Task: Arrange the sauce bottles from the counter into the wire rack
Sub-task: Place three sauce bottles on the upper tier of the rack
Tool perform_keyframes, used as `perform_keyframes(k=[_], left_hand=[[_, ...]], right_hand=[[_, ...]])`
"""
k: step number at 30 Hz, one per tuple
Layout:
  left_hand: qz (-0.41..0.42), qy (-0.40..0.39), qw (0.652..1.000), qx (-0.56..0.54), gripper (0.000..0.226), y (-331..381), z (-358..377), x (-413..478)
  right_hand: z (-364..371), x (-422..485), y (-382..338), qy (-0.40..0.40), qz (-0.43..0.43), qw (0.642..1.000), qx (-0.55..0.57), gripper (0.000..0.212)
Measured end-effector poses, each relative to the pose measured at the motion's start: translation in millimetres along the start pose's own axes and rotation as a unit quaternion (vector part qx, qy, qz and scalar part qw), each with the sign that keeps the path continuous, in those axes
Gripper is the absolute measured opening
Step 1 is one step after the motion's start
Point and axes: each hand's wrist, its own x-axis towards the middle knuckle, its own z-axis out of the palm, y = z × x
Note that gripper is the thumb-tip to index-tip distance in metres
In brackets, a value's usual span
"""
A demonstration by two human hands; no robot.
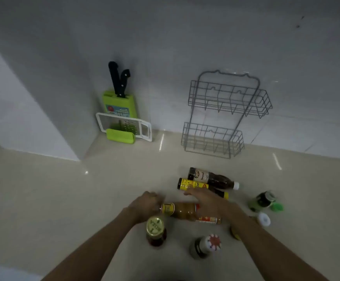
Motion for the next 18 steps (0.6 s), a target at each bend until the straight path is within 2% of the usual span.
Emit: perform_keyframes(k=[2, 4, 5, 8, 10, 14, 18], left_hand=[[0.018, 0.012, 1.000, 0.011, 0.029, -4, 4, 7], [0.031, -0.020, 0.999, 0.015, 0.036, -8, 1, 9], [0.046, -0.008, 0.998, 0.036, 0.038, -8, -3, 11], [0.066, 0.067, 0.995, 0.017, 0.028, -12, -27, 13], [0.100, 0.129, 0.987, 0.000, 0.024, -14, -51, 13], [0.142, 0.195, 0.965, -0.103, 0.027, -12, -102, 17], [0.101, 0.289, 0.939, -0.157, 0.047, 1, -139, 28]], right_hand=[[0, 7, 5, -0.022, 0.007, 1.000, -0.005, 0.079], [4, 10, 9, -0.048, 0.024, 0.998, -0.014, 0.083], [5, 13, 12, -0.056, 0.029, 0.998, -0.015, 0.083], [6, 15, 12, -0.059, 0.018, 0.998, 0.009, 0.084], [4, 15, 7, -0.051, 0.014, 0.998, 0.040, 0.077], [0, 9, -1, 0.050, 0.006, 0.992, 0.112, 0.067], [-19, 1, -12, 0.152, 0.001, 0.963, 0.221, 0.057]])
